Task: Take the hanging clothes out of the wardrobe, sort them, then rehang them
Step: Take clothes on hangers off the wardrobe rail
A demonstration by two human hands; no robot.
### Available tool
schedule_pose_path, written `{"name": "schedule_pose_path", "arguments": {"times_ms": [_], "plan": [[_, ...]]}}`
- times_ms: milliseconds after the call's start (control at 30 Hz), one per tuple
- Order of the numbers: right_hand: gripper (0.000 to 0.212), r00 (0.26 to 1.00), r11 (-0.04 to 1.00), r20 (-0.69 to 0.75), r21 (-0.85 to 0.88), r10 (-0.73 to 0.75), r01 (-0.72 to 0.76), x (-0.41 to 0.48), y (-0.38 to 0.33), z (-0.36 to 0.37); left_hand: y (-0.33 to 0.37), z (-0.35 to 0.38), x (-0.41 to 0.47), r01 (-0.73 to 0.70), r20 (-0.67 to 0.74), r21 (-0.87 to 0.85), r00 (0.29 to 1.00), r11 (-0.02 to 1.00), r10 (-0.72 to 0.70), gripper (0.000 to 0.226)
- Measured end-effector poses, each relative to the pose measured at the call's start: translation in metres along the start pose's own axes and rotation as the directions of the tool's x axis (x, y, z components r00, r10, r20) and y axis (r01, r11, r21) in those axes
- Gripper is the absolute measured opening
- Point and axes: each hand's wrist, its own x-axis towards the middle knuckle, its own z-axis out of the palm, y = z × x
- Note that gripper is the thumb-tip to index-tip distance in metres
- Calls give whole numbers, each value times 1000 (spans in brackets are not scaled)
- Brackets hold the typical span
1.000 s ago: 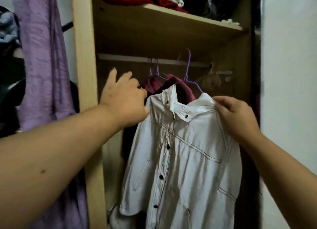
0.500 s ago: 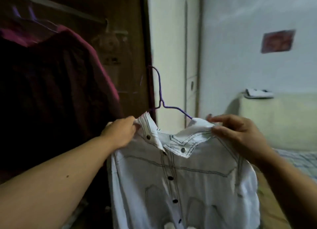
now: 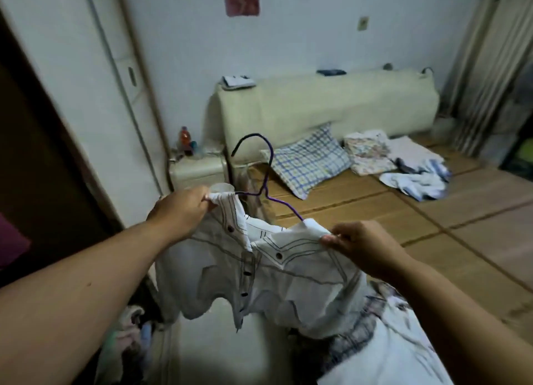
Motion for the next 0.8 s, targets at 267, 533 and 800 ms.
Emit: {"name": "schedule_pose_path", "arguments": {"times_ms": [267, 533, 800], "plan": [[46, 957, 959, -75, -7, 282, -283, -114, 106, -33, 144, 84, 36, -303, 196, -112, 927, 947, 320, 26], [42, 827, 829, -85, 124, 556, -545, -192, 235, -55, 302, 190, 58, -407, 370, -106, 830, 907, 416, 21], [34, 575, 549, 148, 181, 805, -816, -212, 357, -25, 405, 300, 80, -411, 585, -84, 717, 908, 379, 22]]}}
